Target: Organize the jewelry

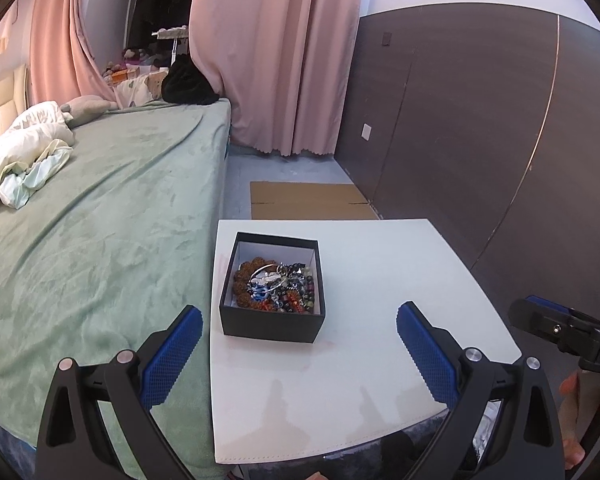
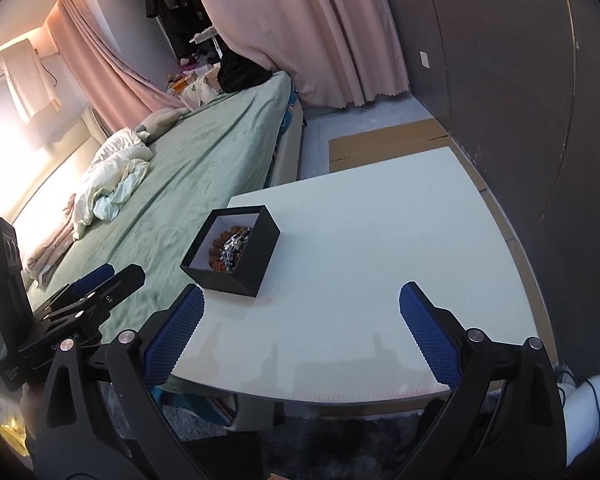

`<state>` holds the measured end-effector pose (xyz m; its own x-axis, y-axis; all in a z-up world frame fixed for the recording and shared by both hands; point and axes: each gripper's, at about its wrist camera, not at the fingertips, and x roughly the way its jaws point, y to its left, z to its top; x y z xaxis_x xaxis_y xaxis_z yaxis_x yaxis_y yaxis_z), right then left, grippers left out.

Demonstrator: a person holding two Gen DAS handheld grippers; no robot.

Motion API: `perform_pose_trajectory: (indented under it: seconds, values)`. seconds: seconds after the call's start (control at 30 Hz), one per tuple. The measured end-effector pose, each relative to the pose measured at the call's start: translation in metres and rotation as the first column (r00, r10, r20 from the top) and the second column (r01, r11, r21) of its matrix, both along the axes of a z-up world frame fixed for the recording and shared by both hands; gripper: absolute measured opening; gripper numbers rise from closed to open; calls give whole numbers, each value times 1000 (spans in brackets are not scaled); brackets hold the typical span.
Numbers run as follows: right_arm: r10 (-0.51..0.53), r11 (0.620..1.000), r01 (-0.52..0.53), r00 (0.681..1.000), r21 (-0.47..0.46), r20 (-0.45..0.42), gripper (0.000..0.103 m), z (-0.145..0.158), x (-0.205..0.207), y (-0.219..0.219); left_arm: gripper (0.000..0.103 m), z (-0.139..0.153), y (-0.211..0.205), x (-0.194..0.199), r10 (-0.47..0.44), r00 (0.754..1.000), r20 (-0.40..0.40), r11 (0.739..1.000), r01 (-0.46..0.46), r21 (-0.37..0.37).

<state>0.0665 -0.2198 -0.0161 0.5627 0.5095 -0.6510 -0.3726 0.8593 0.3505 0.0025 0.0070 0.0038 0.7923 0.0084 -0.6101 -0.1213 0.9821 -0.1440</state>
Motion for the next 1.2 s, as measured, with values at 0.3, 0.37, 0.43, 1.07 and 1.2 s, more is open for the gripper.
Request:
perform_pose_trajectory:
  seconds: [0.3, 0.37, 0.43, 1.07, 1.2]
  values:
    - [0, 1000, 0, 1000, -14, -8, 98, -5, 4, -1, 95, 1, -2, 2, -13, 1000, 7, 1000, 13, -2]
    - [2, 1000, -2, 1000, -13, -9, 98, -6, 4, 0, 95, 1, -3, 1, -15, 1000, 8, 1000, 15, 4]
    - [3, 1000, -3, 1000, -9, -13, 98, -6, 5, 0, 95, 0, -4, 2, -19, 1000, 7, 1000, 19, 10]
    - [-14, 1000, 14, 1000, 7, -22, 98, -6, 2, -2, 95, -6, -3, 3, -9, 1000, 8, 1000, 9, 23]
    - [-16, 1000, 16, 1000, 4, -22, 98, -6, 3, -2, 95, -5, -1, 4, -1, 1000, 1, 1000, 1, 14]
